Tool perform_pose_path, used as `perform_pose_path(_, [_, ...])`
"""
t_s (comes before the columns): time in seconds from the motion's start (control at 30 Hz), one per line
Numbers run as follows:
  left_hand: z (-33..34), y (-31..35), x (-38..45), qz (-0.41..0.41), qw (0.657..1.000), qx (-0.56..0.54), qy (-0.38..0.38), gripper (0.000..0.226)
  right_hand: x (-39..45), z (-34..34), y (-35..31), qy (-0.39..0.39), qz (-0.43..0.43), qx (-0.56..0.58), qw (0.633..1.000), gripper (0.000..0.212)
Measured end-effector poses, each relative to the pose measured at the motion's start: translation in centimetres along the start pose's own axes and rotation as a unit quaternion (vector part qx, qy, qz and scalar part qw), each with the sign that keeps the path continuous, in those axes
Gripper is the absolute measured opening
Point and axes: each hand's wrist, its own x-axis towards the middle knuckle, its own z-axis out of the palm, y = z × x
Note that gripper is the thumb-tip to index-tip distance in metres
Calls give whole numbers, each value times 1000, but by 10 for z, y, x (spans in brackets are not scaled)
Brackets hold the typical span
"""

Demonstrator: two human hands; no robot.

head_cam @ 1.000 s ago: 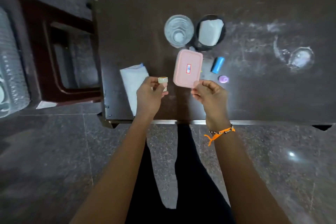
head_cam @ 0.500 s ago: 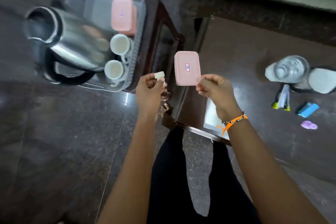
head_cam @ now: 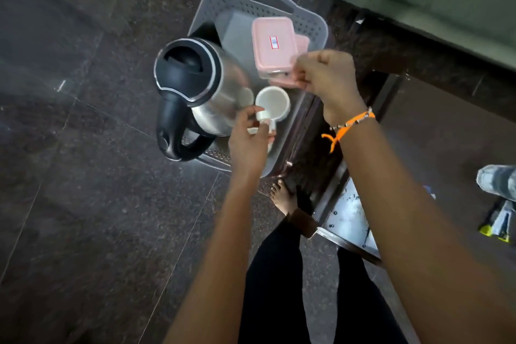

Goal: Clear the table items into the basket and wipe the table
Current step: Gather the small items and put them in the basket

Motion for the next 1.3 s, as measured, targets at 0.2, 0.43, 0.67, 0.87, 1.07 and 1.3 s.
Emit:
perform_pose_path(0.2, [3,2,13,-15,999,24,-19,25,64,59,-13,58,-4,-188,980,36])
perform_pose_path(0.43, [10,7,19,-58,995,-54,-62,33,71,68,-14,1,-38,-402,915,19])
perform_pose_path(0.67, [33,25,25,-115,961,-245,-64,21,22,14,-14,-150,-86,-448,877,18])
perform_pose_path(0.87, [41,43,37,-85,961,-255,-59,13,37,-5,-16,-115,-76,-287,948,15])
perform_pose_path(1.07, [42,45,46,184,972,138,-55,27,87,-9,-26,72,-157,-241,955,24])
perform_pose_path(1.3, [53,35,68,224,863,423,-165,53,109,-5,-11,90,-180,-316,927,19])
